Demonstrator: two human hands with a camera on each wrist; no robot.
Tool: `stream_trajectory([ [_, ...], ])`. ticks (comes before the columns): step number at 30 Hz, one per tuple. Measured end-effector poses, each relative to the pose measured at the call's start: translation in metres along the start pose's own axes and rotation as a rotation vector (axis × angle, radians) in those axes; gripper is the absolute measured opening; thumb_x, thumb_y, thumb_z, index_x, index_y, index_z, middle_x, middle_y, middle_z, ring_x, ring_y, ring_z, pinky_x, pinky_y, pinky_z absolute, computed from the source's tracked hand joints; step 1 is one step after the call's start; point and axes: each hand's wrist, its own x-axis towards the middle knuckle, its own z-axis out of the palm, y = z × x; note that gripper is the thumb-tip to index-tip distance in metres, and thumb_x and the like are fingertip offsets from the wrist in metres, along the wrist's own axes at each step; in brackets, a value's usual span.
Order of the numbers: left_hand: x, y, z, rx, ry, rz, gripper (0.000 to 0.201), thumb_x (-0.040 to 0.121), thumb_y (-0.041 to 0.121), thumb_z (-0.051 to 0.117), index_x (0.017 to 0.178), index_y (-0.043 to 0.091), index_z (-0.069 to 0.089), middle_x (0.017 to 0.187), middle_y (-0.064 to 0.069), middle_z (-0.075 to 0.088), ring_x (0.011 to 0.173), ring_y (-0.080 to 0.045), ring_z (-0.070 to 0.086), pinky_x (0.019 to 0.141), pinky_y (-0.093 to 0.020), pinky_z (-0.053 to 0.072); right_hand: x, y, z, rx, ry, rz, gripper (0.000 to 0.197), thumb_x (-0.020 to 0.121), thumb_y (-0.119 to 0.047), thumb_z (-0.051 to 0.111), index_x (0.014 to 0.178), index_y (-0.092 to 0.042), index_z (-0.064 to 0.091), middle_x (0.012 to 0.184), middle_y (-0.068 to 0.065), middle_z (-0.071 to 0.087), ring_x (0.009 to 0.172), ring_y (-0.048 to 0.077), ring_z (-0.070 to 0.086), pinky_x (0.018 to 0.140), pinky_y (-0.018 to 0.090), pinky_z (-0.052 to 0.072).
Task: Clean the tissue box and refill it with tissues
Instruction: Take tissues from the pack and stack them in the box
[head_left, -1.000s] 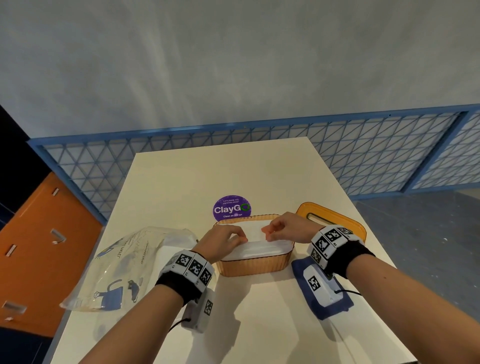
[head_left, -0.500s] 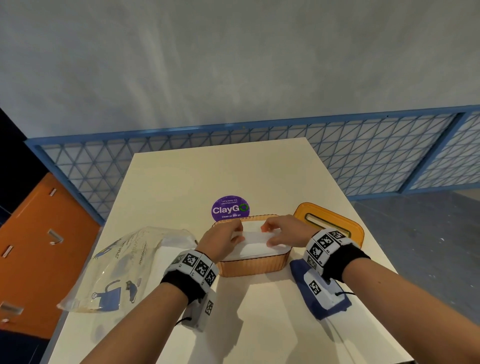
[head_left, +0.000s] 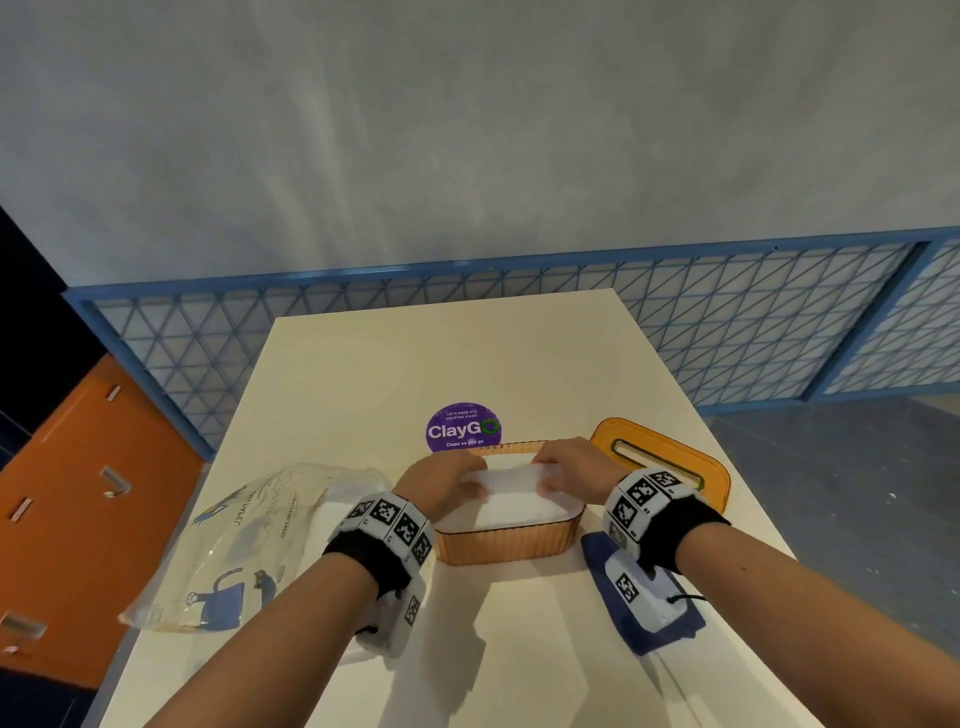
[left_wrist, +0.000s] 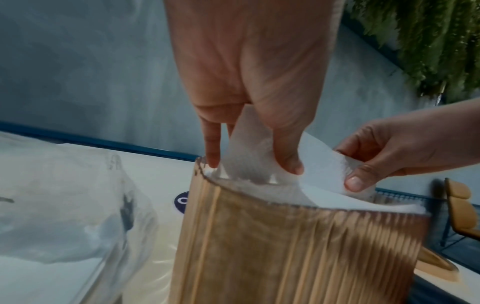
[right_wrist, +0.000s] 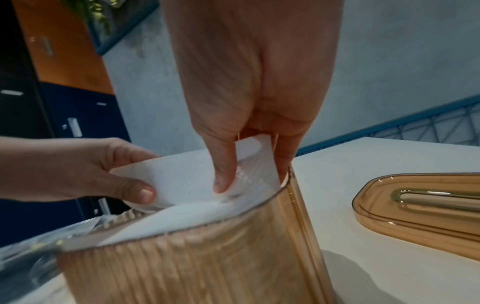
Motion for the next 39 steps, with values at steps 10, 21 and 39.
stream_trajectory([
  [10, 0.016, 0.005, -0.010, 0.031, 0.010, -0.084, 0.028, 0.095, 0.026, 0.047, 0.102, 0.007, 0.066, 0.106, -0.011, 0.068, 0.103, -0.027, 0.060, 0.083, -0.032, 0.044, 0.010, 0.004, -0.015, 0.172, -0.056, 0.078, 0.020, 0.088, -0.024, 0.062, 0.095, -0.005, 0.066, 0.086, 0.005, 0.055, 0.082, 0.018, 0.047, 0.055, 0.016, 0.029],
  [21, 0.019, -0.006, -0.001, -0.016, 0.107, -0.150, 0.020, 0.089, 0.022, 0.055, 0.098, 0.008, 0.066, 0.102, -0.011, 0.069, 0.097, -0.029, 0.061, 0.071, -0.028, 0.039, 0.017, -0.003, -0.009, 0.161, 0.063, 0.132, 0.018, 0.086, -0.014, 0.058, 0.097, -0.002, 0.064, 0.102, 0.014, 0.064, 0.084, 0.017, 0.046, 0.066, 0.024, 0.032],
  [39, -0.018, 0.006, 0.028, 0.410, 0.128, 0.020, 0.052, 0.089, 0.002, 0.050, 0.139, 0.013, 0.042, 0.126, -0.010, 0.055, 0.110, -0.029, 0.059, 0.107, -0.043, 0.037, -0.009, 0.010, 0.031, -0.444, 0.195, -0.178, 0.016, 0.067, -0.008, 0.078, 0.075, -0.018, 0.069, 0.080, 0.000, 0.070, 0.073, 0.020, 0.068, 0.062, 0.030, 0.053],
])
